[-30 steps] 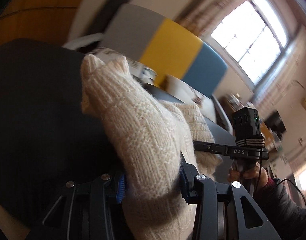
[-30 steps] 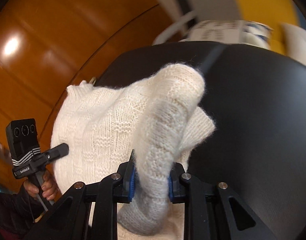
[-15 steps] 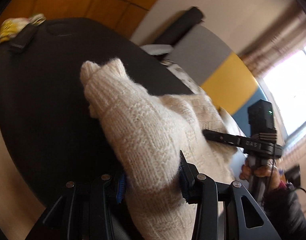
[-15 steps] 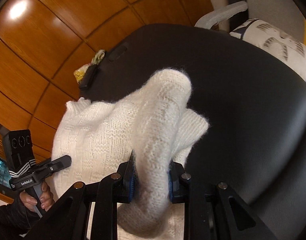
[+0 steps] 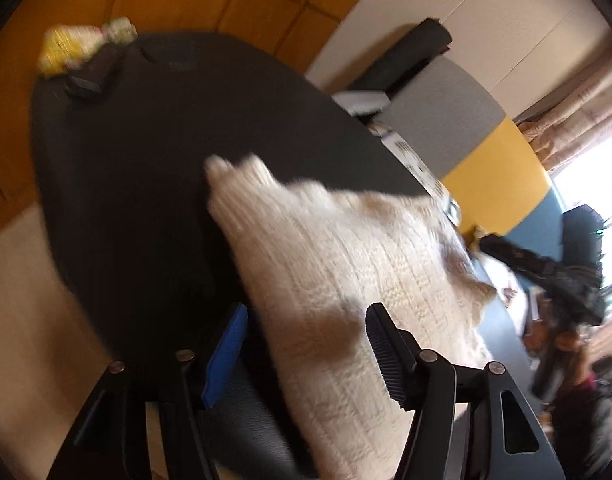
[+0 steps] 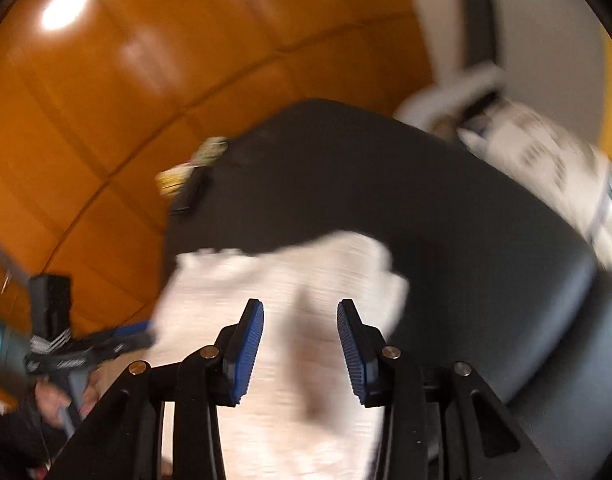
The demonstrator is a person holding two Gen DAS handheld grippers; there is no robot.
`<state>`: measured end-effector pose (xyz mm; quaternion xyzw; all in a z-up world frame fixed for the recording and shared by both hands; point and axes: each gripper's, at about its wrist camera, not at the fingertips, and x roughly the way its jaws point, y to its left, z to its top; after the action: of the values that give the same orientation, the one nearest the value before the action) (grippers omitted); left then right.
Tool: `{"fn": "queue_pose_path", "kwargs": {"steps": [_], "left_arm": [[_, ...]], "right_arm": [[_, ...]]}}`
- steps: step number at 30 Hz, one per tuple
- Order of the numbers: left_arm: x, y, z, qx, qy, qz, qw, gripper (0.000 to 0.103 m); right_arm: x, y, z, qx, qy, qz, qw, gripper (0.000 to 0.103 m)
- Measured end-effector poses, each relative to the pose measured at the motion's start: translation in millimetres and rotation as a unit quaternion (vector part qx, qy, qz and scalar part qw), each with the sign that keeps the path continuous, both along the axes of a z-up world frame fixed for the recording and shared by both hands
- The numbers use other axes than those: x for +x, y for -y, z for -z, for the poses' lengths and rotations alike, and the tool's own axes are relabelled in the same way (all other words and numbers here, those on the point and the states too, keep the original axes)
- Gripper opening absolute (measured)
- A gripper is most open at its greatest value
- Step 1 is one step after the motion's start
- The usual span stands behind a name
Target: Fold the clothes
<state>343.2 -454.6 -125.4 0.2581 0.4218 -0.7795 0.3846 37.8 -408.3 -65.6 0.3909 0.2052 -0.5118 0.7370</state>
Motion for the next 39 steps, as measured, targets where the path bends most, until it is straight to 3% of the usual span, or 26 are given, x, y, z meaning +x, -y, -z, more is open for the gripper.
{"fn": "queue_pose_path", "kwargs": {"steps": [4, 8, 11, 14, 19, 23, 26, 32, 34, 36, 38, 39], "left_arm": [[-2.8, -10.7, -24.7, -0.070, 0.005, 0.001, 0.9975, 0.070], [-21.6, 9.0, -5.4, -0.046, 0.019, 0.012, 0.9987, 0.073], [-35.7, 23.7, 9.1, -0.028, 0.029, 0.021, 0.9990, 0.073], [-49.8, 38.5, 23.6, -0.009, 0.040, 0.030, 0.9987, 0.076], [-59.0, 48.7, 32.9, 0.005, 0.047, 0.036, 0.9982, 0.079], [-56.3, 36.0, 10.7, -0.024, 0.040, 0.032, 0.9984, 0.077], [-54.4, 12.1, -8.5, -0.052, 0.027, 0.049, 0.9971, 0.077], [-72.7, -37.0, -9.0, -0.076, 0.061, 0.092, 0.9910, 0.077], [-74.5, -45.8, -0.2, -0.073, 0.082, 0.081, 0.9906, 0.078], [-76.0, -52.0, 8.9, -0.076, 0.099, 0.068, 0.9898, 0.078], [-80.0, -55.3, 10.6, -0.084, 0.123, 0.054, 0.9874, 0.078], [-77.1, -59.0, 8.0, -0.090, 0.116, 0.047, 0.9880, 0.078]], "right_arm": [[43.6, 25.8, 4.6, 0.007, -0.074, -0.059, 0.995, 0.037], [47.4, 60.7, 45.0, 0.073, -0.136, -0.042, 0.987, 0.037], [32.8, 74.4, 66.2, 0.097, -0.123, -0.014, 0.988, 0.037], [16.7, 76.2, 79.9, 0.095, -0.077, 0.023, 0.992, 0.037], [13.2, 73.9, 80.3, 0.078, -0.055, 0.020, 0.995, 0.037], [3.8, 57.0, 57.8, 0.065, -0.030, 0.009, 0.997, 0.037], [14.0, 31.1, 38.1, 0.043, -0.040, -0.025, 0.998, 0.037], [26.7, -28.3, 48.0, 0.072, -0.055, -0.069, 0.994, 0.037], [27.2, -34.1, 68.6, 0.100, -0.080, -0.048, 0.991, 0.037], [24.7, -37.2, 80.2, 0.107, -0.070, -0.021, 0.992, 0.037], [23.5, -42.0, 75.5, 0.096, -0.055, 0.015, 0.994, 0.037], [25.2, -47.2, 68.3, 0.083, -0.054, 0.032, 0.995, 0.037]]}}
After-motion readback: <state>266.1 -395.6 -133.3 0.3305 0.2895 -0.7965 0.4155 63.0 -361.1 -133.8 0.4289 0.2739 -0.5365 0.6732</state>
